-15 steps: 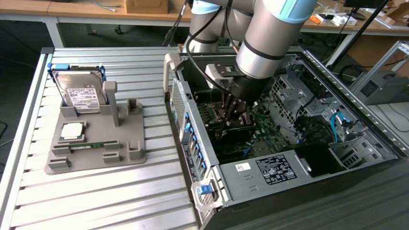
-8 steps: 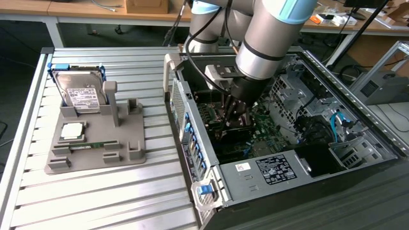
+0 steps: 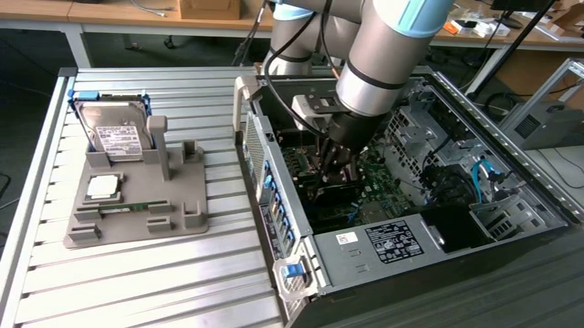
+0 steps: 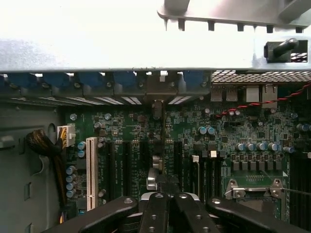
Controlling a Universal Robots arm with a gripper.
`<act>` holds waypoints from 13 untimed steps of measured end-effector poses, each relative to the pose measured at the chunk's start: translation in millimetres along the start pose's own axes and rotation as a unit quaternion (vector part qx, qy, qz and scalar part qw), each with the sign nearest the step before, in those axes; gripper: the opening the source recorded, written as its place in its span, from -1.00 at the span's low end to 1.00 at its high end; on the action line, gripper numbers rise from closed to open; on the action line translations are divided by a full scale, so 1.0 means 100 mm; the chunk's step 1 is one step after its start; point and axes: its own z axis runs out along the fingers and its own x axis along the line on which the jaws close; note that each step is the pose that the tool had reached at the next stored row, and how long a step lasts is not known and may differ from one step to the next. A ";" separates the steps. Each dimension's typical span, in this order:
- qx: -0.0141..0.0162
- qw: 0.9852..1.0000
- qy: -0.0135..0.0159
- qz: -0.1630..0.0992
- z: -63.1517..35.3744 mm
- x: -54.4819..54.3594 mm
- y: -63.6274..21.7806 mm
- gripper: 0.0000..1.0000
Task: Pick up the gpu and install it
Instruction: 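Press down on the gpu until it lock into place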
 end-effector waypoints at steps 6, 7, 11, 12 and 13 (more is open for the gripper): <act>0.000 1.000 0.000 0.000 0.026 0.00 -0.002 -0.79; 0.000 1.000 0.000 0.000 0.027 0.00 -0.002 -0.79; 0.001 1.000 -0.001 0.000 -0.049 0.00 0.003 -0.79; 0.000 1.000 0.000 0.000 -0.092 0.00 0.007 -0.79; 0.000 1.000 0.000 0.000 -0.116 0.00 0.008 -0.79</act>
